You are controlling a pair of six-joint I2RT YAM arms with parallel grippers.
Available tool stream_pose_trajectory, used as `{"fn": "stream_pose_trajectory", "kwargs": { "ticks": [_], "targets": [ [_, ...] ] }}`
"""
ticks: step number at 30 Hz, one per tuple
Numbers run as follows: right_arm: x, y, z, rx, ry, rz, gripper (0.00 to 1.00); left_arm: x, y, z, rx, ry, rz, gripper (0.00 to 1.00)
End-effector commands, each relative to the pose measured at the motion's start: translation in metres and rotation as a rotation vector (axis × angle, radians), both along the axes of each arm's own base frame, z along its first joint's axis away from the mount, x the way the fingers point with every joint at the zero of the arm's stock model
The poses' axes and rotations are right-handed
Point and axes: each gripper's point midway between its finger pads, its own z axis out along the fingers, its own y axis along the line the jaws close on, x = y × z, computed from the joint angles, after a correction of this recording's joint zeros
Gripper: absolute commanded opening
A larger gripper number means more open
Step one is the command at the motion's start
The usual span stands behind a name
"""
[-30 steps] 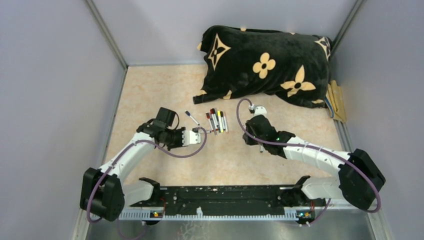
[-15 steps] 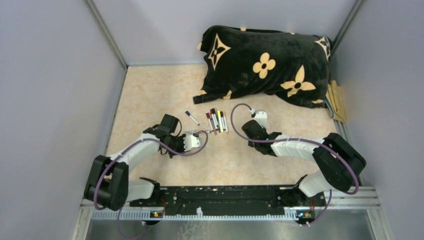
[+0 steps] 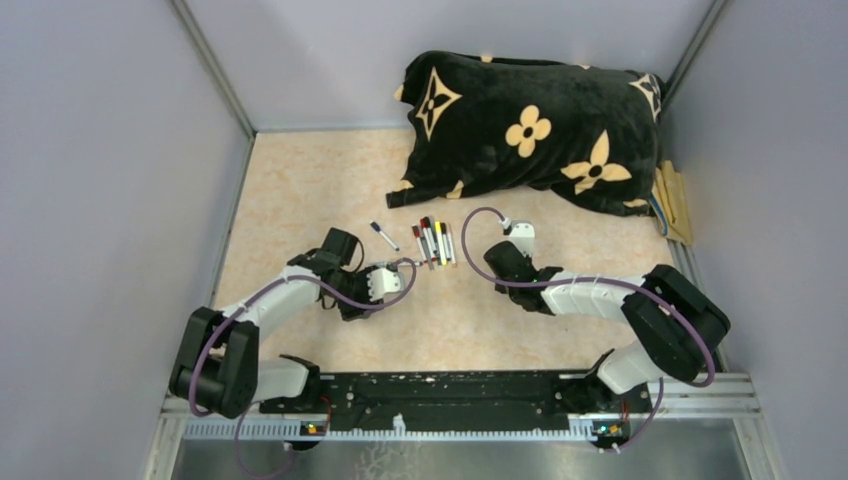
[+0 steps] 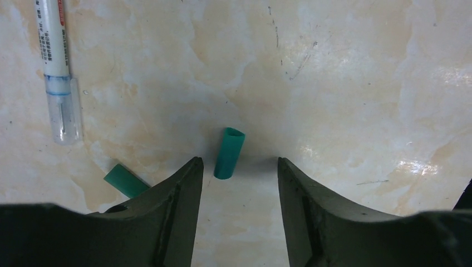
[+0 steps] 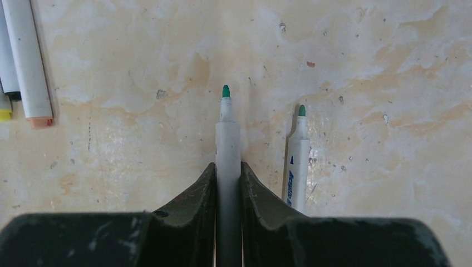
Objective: Open the pen caps
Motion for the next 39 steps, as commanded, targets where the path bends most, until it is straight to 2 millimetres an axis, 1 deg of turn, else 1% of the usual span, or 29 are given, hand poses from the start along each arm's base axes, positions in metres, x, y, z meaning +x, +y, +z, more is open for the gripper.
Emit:
{"fn": "stream_pose_trajectory", "kwargs": {
  "ticks": [1, 4, 6, 8, 10, 12, 16, 18, 20, 22, 23, 24, 26, 27, 28, 29, 31, 33, 36, 37, 39],
  "targets": [
    [-0.006, -0.006, -0.007, -0.009, 0.021, -0.006, 0.17, 0.003, -0.006, 0.014, -0.034, 0.003, 0.02, 0.6],
    [-0.006, -0.007, -0.005, -0.012, 0.017, -0.003, 0.21, 0.007, -0.011, 0.029, -0.059, 0.002, 0.039, 0.67],
    [-0.006, -0.007, -0.005, -0.016, 0.019, 0.006, 0.26, 0.009, -0.015, 0.04, -0.086, -0.005, 0.04, 0.74],
    [-0.006, -0.007, -0.005, -0.015, 0.021, 0.01, 0.28, 0.013, -0.02, 0.053, -0.113, -0.02, 0.051, 0.8],
    [-0.006, -0.006, -0.005, -0.012, 0.022, 0.013, 0.3, 0.015, -0.022, 0.063, -0.13, -0.029, 0.058, 0.82],
    [-0.006, -0.006, -0.005, -0.008, 0.023, 0.013, 0.3, 0.017, -0.025, 0.071, -0.142, -0.033, 0.061, 0.82],
    [-0.006, -0.007, -0.003, -0.011, 0.02, 0.01, 0.23, 0.022, -0.024, 0.083, -0.148, -0.048, 0.085, 0.82],
    [-0.006, -0.009, 0.0, -0.018, 0.016, 0.01, 0.22, 0.028, -0.022, 0.089, -0.151, -0.062, 0.106, 0.83],
    [-0.006, -0.01, 0.004, -0.025, 0.007, 0.015, 0.22, 0.034, -0.018, 0.097, -0.16, -0.074, 0.13, 0.85],
    [-0.004, -0.01, 0.013, -0.018, -0.01, 0.024, 0.22, 0.041, -0.014, 0.105, -0.177, -0.083, 0.158, 0.88],
    [-0.004, -0.009, 0.018, -0.012, -0.018, 0.031, 0.23, 0.045, -0.011, 0.111, -0.191, -0.087, 0.176, 0.93],
    [-0.002, -0.007, 0.025, -0.005, -0.031, 0.039, 0.25, 0.05, -0.008, 0.116, -0.201, -0.096, 0.198, 0.98],
    [0.003, -0.001, 0.042, 0.015, -0.059, 0.06, 0.29, 0.062, 0.0, 0.127, -0.216, -0.114, 0.247, 0.99],
    [0.005, 0.004, 0.051, 0.028, -0.074, 0.075, 0.32, 0.067, 0.005, 0.132, -0.222, -0.117, 0.27, 0.99],
    [0.007, 0.009, 0.059, 0.044, -0.086, 0.097, 0.39, 0.074, 0.009, 0.14, -0.236, -0.128, 0.293, 0.99],
    [0.009, 0.015, 0.067, 0.058, -0.099, 0.119, 0.44, 0.078, 0.015, 0.144, -0.246, -0.13, 0.317, 0.99],
    [0.013, 0.033, 0.085, 0.102, -0.131, 0.199, 0.53, 0.088, 0.026, 0.154, -0.275, -0.14, 0.366, 0.99],
    [0.015, 0.06, 0.103, 0.147, -0.168, 0.336, 0.59, 0.098, 0.04, 0.163, -0.301, -0.15, 0.427, 0.99],
    [0.013, 0.107, 0.123, 0.188, -0.211, 0.574, 0.63, 0.11, 0.067, 0.172, -0.341, -0.148, 0.536, 0.99],
    [0.009, 0.125, 0.126, 0.196, -0.217, 0.675, 0.64, 0.113, 0.073, 0.174, -0.354, -0.143, 0.564, 0.99],
    [0.004, 0.154, 0.121, 0.193, -0.212, 0.837, 0.67, 0.116, 0.086, 0.175, -0.389, -0.124, 0.617, 0.99]
  ]
}}
